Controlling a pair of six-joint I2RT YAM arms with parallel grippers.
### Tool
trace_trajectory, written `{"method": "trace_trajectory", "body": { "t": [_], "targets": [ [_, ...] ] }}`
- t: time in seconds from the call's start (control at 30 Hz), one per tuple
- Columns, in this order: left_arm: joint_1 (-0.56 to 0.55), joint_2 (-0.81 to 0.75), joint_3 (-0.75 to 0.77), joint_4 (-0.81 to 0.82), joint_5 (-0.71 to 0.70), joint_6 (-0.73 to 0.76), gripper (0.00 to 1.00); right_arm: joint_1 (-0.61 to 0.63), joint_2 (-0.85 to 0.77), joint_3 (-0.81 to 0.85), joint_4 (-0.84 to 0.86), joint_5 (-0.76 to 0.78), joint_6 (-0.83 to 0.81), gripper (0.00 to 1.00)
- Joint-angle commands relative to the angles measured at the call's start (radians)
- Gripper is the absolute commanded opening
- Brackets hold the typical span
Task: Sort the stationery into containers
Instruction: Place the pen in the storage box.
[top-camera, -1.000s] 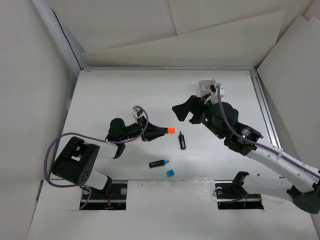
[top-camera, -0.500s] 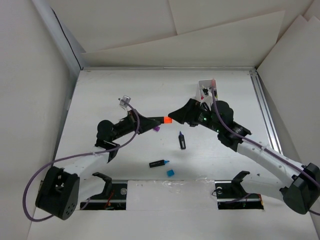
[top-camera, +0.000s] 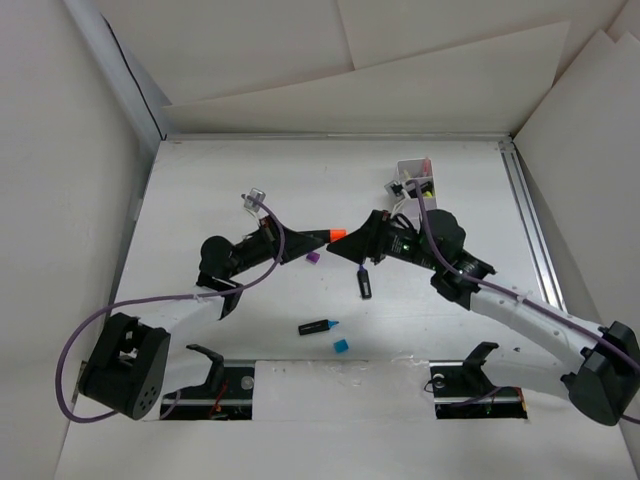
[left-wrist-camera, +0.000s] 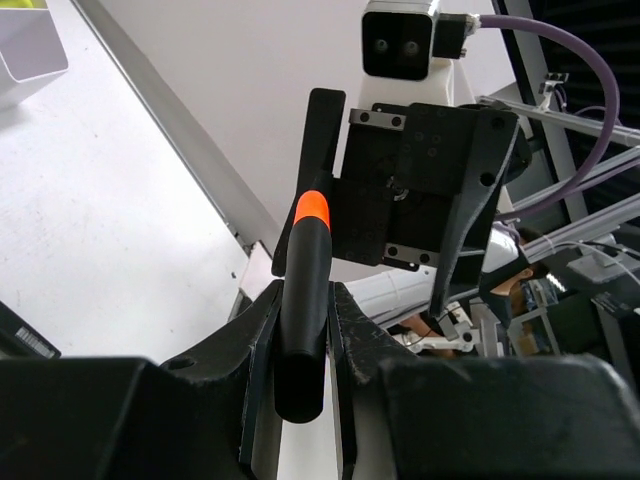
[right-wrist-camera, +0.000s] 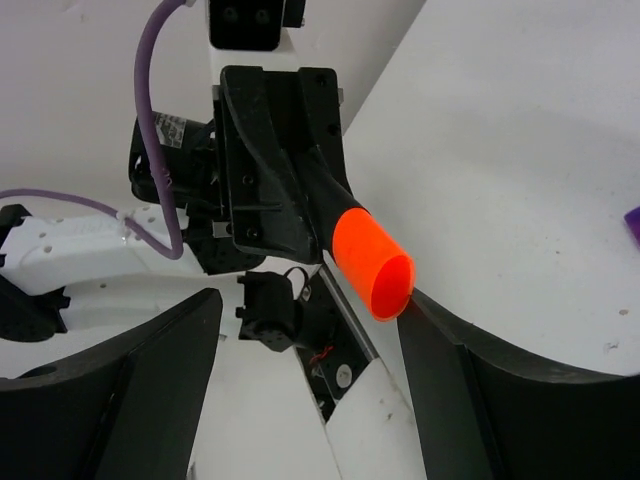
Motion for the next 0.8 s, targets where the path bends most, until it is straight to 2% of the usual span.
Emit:
{"method": "trace_trajectory", "body": {
  "t": [0.0, 0.13, 0.23, 0.47, 0.77],
  "targets": [
    [0.002, 0.011, 0.006, 0.22, 0.026, -0.054, 0.04, 0.015, -0.022, 0.013, 0.087, -0.012, -0.022, 0.75],
    [0.002, 0.02, -0.003, 0.229, 0.044, -0.063, 0.04, 0.015, -0.011, 0.024, 0.087, -0.001, -0.032, 0.66],
    [0.002, 0.011, -0.003, 0.229, 0.044, -0.063, 0.06, 0.006, 0.001, 0.024, 0.087, 0.019, -0.032, 0.66],
    [0.002, 0.002, -0.003, 0.22, 0.062, -0.063, 0.06, -0.003, 0.022, 0.033, 0.096, 0.021, -0.032, 0.56],
    [0.002, -0.007, -0.012, 0.211, 0.072, -0.063, 0.1, -0.003, 0.053, 0.033, 0.162, 0.03, -0.023, 0.36]
  ]
}}
